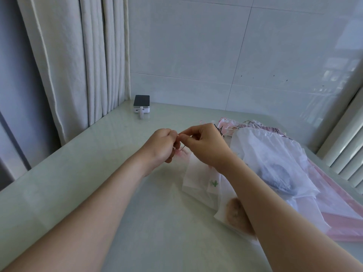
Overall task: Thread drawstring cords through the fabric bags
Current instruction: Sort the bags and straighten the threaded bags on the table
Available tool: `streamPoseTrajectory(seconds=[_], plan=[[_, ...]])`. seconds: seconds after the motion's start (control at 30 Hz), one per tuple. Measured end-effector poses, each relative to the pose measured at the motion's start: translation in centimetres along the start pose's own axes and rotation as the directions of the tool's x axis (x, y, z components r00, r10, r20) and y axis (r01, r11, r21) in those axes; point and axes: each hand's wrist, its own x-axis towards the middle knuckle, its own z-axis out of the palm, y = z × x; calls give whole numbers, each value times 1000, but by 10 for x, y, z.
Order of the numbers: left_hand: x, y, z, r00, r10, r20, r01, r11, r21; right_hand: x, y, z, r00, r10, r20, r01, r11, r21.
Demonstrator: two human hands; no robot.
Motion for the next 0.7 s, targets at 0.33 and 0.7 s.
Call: streamPoseTrajectory(seconds=[0.33,0.7], plan=[[-6,4,4,998,40,56,-40,999,7,-9,-3,-9,994,99,35,-103,984,148],[-13,8,14,983,134,127,-138,990,24,-20,3,-8,976,161,-149,-129,971,200]])
